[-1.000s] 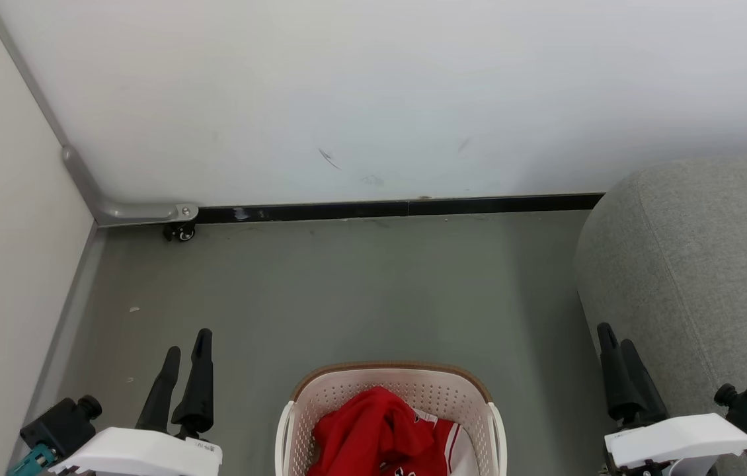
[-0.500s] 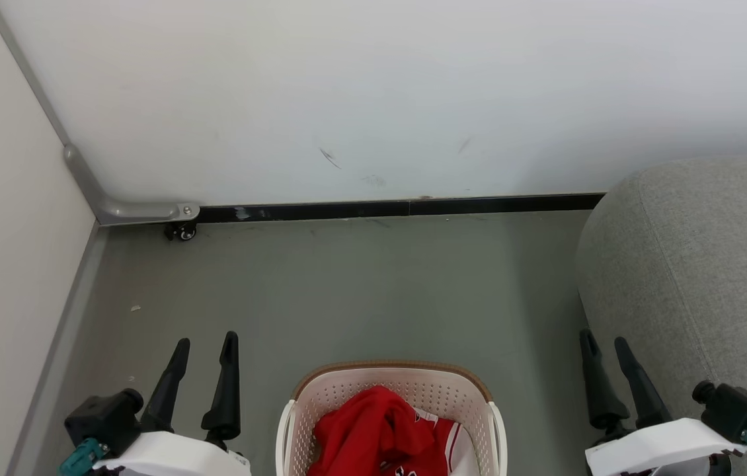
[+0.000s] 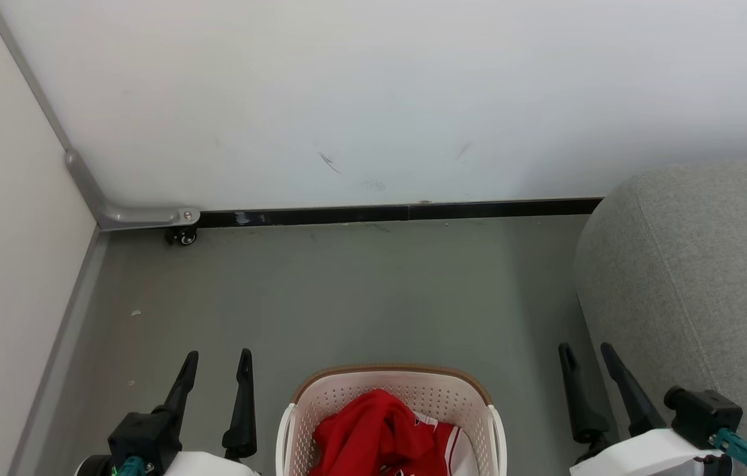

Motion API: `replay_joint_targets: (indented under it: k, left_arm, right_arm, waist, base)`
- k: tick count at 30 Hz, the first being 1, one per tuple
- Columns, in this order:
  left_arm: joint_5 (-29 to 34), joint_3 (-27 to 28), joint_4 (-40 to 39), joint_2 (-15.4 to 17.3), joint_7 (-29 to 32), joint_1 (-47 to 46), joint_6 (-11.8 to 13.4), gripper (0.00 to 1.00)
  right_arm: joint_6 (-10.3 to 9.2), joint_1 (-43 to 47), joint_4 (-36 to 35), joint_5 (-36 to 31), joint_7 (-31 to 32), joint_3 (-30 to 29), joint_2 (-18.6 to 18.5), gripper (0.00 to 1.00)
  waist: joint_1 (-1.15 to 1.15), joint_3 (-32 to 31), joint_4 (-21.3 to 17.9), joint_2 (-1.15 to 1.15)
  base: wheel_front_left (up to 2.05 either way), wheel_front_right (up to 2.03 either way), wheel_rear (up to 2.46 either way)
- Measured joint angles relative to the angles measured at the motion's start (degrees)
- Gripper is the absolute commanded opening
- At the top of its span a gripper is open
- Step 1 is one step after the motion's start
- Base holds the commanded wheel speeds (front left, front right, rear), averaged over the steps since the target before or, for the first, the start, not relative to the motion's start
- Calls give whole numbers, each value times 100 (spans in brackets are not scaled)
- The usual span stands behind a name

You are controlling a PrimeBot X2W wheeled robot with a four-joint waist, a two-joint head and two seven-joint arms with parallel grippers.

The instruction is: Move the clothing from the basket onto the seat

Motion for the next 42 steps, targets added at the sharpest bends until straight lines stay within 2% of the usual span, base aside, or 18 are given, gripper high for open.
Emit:
replay_joint_targets:
  k: [16,42]
  left_arm:
    - [1157,-121,70,-49,-304,108,290,100]
    - [1038,73,469,-137,-304,108,438,100]
  right_arm:
    - [1,4,124,-978,-345,246,-14,100]
    - [1,0,339,-924,-349,151,-21,100]
  waist:
    - [-1,-56,10,0]
    - [-2,-56,14,0]
  base:
    - [0,0,0]
    - [0,0,0]
